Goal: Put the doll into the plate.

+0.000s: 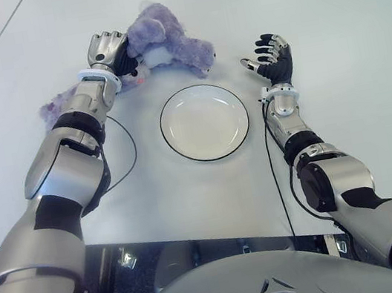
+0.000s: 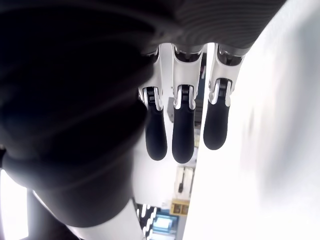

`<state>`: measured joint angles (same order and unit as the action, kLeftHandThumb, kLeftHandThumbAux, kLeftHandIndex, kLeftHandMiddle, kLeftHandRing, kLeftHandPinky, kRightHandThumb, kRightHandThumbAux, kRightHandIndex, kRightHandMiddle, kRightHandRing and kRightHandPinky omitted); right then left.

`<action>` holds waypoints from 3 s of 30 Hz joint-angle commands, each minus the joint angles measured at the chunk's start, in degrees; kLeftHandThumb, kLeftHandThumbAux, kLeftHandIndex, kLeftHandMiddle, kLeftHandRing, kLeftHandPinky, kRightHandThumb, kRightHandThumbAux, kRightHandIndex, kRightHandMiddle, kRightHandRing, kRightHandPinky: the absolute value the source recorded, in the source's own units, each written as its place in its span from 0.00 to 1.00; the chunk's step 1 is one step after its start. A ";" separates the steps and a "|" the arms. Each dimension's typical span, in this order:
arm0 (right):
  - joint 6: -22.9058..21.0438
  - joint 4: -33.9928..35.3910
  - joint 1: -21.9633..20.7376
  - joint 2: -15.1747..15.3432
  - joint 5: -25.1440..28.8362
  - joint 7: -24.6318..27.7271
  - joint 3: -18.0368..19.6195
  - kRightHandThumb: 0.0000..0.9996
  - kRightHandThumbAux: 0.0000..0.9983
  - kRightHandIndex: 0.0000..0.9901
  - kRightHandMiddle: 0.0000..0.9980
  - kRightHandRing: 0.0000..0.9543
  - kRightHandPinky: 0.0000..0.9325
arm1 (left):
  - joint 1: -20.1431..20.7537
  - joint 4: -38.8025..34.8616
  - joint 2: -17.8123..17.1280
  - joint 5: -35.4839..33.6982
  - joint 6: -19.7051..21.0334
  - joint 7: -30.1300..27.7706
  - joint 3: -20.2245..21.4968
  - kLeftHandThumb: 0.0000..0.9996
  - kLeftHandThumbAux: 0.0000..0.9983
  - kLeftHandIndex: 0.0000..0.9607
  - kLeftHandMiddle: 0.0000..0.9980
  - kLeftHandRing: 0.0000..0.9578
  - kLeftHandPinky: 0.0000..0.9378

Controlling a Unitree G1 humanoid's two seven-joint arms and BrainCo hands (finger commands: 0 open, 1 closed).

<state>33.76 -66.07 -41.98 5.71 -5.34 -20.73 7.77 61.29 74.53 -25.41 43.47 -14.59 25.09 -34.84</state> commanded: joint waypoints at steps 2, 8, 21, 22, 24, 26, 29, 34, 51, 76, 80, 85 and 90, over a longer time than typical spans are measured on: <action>-0.58 -10.21 20.41 -3.66 -1.36 -0.23 -0.79 0.08 1.00 0.29 0.35 0.38 0.40 | 1.35 -2.97 -4.11 3.51 -3.26 3.88 -1.75 0.78 0.73 0.82 0.87 0.88 0.89; -0.92 -10.22 20.35 -3.74 -1.55 -0.24 -1.02 0.06 1.00 0.29 0.35 0.37 0.38 | 0.60 -4.44 -5.18 4.25 -5.60 8.74 -1.75 0.75 0.74 0.82 0.87 0.89 0.89; -1.10 -10.21 20.25 -3.89 -1.44 -0.11 -0.96 0.05 0.99 0.31 0.35 0.36 0.36 | 0.77 -10.24 -7.23 5.74 -10.61 14.75 -1.02 0.77 0.74 0.85 0.89 0.91 0.94; -1.11 -10.22 20.26 -3.89 -1.45 -0.13 -0.98 0.05 0.99 0.31 0.35 0.36 0.36 | 0.77 -10.52 -7.30 5.77 -10.78 14.78 -0.98 0.78 0.74 0.85 0.89 0.91 0.95; -1.07 -10.23 20.26 -3.87 -1.52 -0.27 -1.03 0.05 0.98 0.31 0.35 0.36 0.36 | 0.61 -11.88 -7.57 5.86 -11.15 14.72 -0.84 0.79 0.74 0.86 0.89 0.92 0.95; -1.02 -10.23 20.27 -3.87 -1.55 -0.33 -1.06 0.04 0.98 0.31 0.35 0.36 0.37 | 0.33 -13.39 -8.03 5.90 -11.83 14.46 -0.61 0.80 0.74 0.86 0.89 0.92 0.95; -1.14 -10.23 20.22 -3.90 -1.50 -0.20 -1.06 0.04 0.97 0.31 0.36 0.37 0.38 | -0.46 -16.34 -9.13 5.77 -13.17 13.75 -0.06 0.83 0.73 0.86 0.90 0.92 0.95; -1.26 -10.23 20.17 -4.00 -1.29 0.05 -0.91 0.03 0.97 0.31 0.36 0.37 0.39 | -2.41 -22.68 -11.07 4.89 -14.93 11.12 1.42 0.86 0.73 0.86 0.90 0.93 0.95; -1.87 -10.32 19.97 -3.77 -1.47 0.69 -1.17 0.02 0.98 0.30 0.34 0.36 0.37 | -7.28 -34.40 -12.15 2.22 -17.08 6.04 4.32 0.89 0.71 0.84 0.88 0.91 0.94; -1.80 -10.36 20.06 -3.37 -1.70 0.57 -1.24 0.00 0.97 0.29 0.34 0.37 0.38 | -18.60 -57.15 -13.84 -3.26 -17.37 -8.05 10.94 0.93 0.69 0.84 0.88 0.91 0.94; -1.81 -10.36 20.15 -3.32 -1.90 0.60 -1.46 0.00 0.96 0.29 0.34 0.36 0.36 | -21.47 -60.58 -13.69 -2.38 -17.55 -8.48 11.20 0.92 0.70 0.84 0.88 0.92 0.95; -1.67 -10.29 20.29 -3.27 -1.95 0.69 -1.57 0.00 0.96 0.29 0.34 0.36 0.35 | -24.48 -63.89 -13.98 -0.36 -17.70 -9.09 11.05 0.91 0.70 0.84 0.88 0.92 0.95; -1.73 -10.27 20.42 -3.19 -1.91 0.86 -1.57 0.00 0.96 0.29 0.34 0.35 0.35 | -27.92 -66.58 -15.07 1.34 -17.96 -10.53 10.46 0.89 0.71 0.85 0.88 0.92 0.95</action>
<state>33.71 -65.58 -43.06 5.73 -5.35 -20.70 7.65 40.97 14.58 -37.97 43.80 -30.93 19.18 -24.91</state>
